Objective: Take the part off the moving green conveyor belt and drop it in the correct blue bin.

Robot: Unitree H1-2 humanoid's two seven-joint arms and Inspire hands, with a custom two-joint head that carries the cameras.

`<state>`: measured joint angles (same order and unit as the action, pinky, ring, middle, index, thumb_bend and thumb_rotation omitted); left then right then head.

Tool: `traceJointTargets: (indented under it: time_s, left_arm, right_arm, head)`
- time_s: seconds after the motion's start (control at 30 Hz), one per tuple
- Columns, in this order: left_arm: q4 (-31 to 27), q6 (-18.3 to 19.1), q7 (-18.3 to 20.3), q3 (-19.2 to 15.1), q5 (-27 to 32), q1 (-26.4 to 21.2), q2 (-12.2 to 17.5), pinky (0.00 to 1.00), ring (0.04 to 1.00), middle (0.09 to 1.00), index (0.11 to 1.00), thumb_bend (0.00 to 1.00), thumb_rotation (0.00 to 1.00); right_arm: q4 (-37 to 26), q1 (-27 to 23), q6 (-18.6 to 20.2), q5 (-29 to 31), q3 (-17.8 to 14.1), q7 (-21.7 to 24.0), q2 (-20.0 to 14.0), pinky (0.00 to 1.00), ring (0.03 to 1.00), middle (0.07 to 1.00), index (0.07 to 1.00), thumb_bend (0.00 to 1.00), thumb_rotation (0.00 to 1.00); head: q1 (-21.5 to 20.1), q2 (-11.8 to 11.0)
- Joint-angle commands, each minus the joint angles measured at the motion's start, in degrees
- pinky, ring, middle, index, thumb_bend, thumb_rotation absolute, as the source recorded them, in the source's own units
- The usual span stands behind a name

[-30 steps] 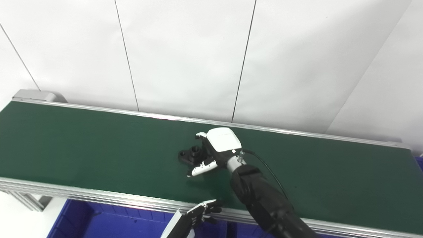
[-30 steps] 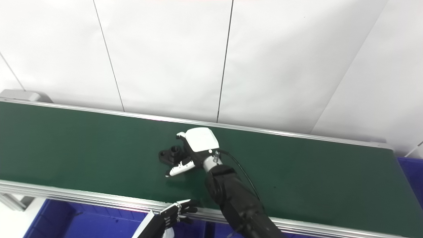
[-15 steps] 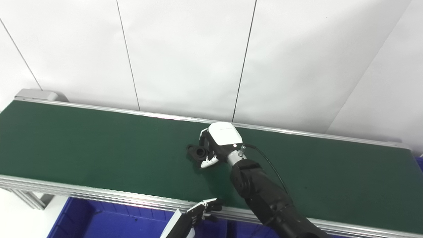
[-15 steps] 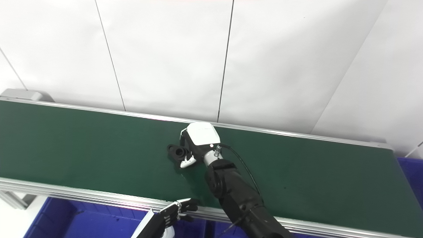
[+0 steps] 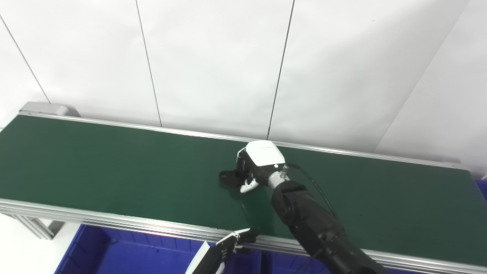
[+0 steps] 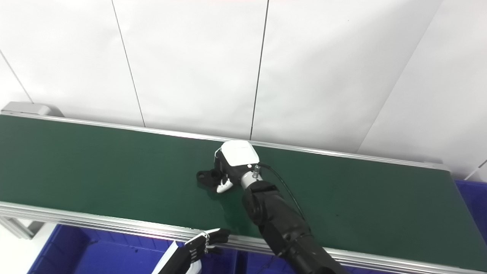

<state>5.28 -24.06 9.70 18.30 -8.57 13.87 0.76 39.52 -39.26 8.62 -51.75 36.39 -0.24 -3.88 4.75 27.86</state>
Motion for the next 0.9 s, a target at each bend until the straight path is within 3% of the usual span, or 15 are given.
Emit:
traceJointTargets:
  time_s: [0.0,0.13,0.37,0.47,0.57,0.67,0.87]
  left_arm:
    - [-1.6,-1.0,-0.1,0.3,0.3,-0.2,-0.2,0.72,0.833,0.853,0.809,0.65,0.68]
    - [-1.8,-0.9,-0.2,0.3,0.1,-0.2,-0.2,0.72,0.83,0.85,0.808,0.66,0.69]
    - [-2.8,0.3,0.4,0.1,0.9,0.0,0.5,0.73,0.837,0.856,0.818,0.67,0.7]
    - [-2.4,-0.3,0.4,-0.1,1.2,-0.2,0.8,0.72,0.834,0.853,0.817,0.67,0.7]
    - [-2.8,0.5,0.7,-0.2,1.4,-0.1,1.1,0.72,0.838,0.858,0.815,0.69,0.73]
    - [-3.7,1.4,1.1,-0.3,1.6,0.0,1.8,0.73,0.845,0.865,0.82,0.69,0.73]
    - [-6.0,2.8,1.7,-0.9,3.0,0.7,3.0,0.75,0.857,0.873,0.824,0.71,0.76]
  right_arm:
    - [-0.3,1.9,2.2,0.2,1.0,3.8,0.1,0.25,0.341,0.478,0.494,0.52,0.0]
    - [-3.3,2.8,2.5,0.5,0.8,4.3,-0.4,0.25,0.332,0.479,0.492,0.52,0.0]
    - [-14.8,6.4,2.5,3.6,-2.8,5.5,-2.8,0.26,0.331,0.424,0.53,0.51,0.01]
    - [-18.5,7.3,2.5,3.9,-4.3,5.9,-3.5,0.28,0.345,0.473,0.496,0.52,0.01]
    - [-22.5,8.2,2.5,4.4,-5.9,6.5,-4.3,0.22,0.287,0.474,0.492,0.52,0.01]
    - [-27.4,9.1,3.0,4.7,-7.5,8.2,-5.3,0.19,0.256,0.472,0.492,0.52,0.01]
    - [-36.1,10.8,4.9,4.4,-9.8,12.3,-6.3,0.22,0.288,0.474,0.49,0.52,0.01]
  head:
    - [0.0,0.0]
    - [-0.6,0.2]
    - [-2.6,0.4]
    - [-3.3,0.4]
    - [-3.9,0.4]
    - [-5.8,0.8]
    - [-10.0,2.4]
